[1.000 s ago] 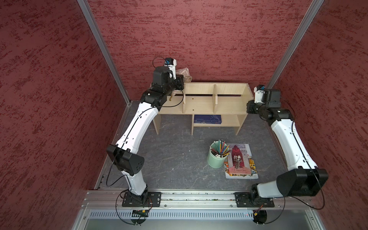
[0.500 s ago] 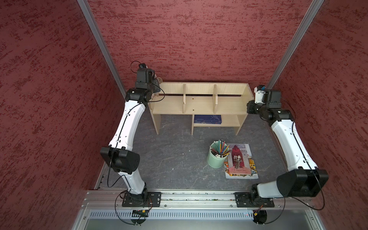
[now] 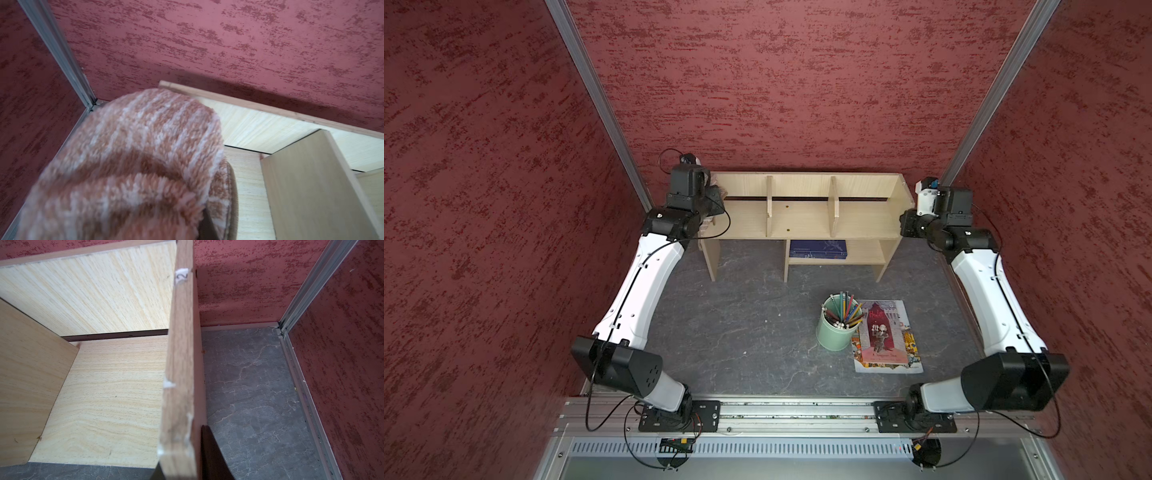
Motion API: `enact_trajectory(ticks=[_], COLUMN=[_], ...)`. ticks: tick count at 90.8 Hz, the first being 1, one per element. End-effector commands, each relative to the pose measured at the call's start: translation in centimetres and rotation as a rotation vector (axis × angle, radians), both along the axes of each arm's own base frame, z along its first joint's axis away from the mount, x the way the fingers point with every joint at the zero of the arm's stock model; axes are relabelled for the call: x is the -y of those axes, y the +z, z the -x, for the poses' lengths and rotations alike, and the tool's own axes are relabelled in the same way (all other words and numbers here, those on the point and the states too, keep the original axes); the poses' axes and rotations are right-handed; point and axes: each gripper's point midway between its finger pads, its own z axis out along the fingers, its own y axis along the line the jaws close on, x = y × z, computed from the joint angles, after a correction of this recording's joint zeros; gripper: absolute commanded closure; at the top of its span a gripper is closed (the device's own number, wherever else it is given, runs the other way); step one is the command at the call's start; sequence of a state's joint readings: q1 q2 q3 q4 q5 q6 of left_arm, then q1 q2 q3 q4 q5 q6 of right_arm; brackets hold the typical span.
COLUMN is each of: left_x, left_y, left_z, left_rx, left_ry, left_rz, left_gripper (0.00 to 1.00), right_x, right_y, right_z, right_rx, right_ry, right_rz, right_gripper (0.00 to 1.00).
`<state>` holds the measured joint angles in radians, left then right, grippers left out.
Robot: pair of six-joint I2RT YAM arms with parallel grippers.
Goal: Wipe the bookshelf clean with a cloth
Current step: Wipe the dust from the shelf.
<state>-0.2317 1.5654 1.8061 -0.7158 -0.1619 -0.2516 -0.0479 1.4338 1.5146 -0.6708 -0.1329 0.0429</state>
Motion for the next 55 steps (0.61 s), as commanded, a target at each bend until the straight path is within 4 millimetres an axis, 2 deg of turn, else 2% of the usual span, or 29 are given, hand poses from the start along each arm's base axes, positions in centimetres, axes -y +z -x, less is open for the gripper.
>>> enact_trajectory(ticks=[1,6,12,23,29,44,49,55], left_x=[3.1,4.0,4.2,5.8,7.7,14.3,15.9,16.9], left_y=[3.1,3.7,4.3,4.0,4.3,4.9,4.6,4.0], left_z=[-2.4,-3.4,-4.8,-6.3,-6.0,-3.6,-2.9,-2.4], left_rx=[0.102,0.139,0.169,0.154,0.171,0.204,0.196,0.176], left_ry=[-0.077,-0.085,-0.069,-0.110,-0.172,-0.413,-0.461,-0.477], left_rz=[0.024,0.006,-0.006,-0.008,0.004,0.028,0.020,0.008], left_gripper=[1.00,1.00,1.00,1.00,1.00,1.00,1.00,1.00], right_x=[-1.0,-1.1,-1.2,-1.3,-1.1,-1.0,-1.1,-1.0], right_y=[1.9,1.8,1.7,1.7,1.6,1.5,1.6,1.6], right_z=[-0.5,-0.4,-0.5,-0.5,-0.4,-0.4,-0.4,-0.4], right_rx=[0.064,0.060,0.059,0.057,0.057,0.053,0.055,0.056], right_ry=[0.016,0.017,0.023,0.027,0.022,0.019,0.020,0.018], right_rz=[-0.172,-0.173,-0.178,-0.180,-0.173,-0.174,-0.176,-0.176], right_gripper=[1.00,1.00,1.00,1.00,1.00,1.00,1.00,1.00])
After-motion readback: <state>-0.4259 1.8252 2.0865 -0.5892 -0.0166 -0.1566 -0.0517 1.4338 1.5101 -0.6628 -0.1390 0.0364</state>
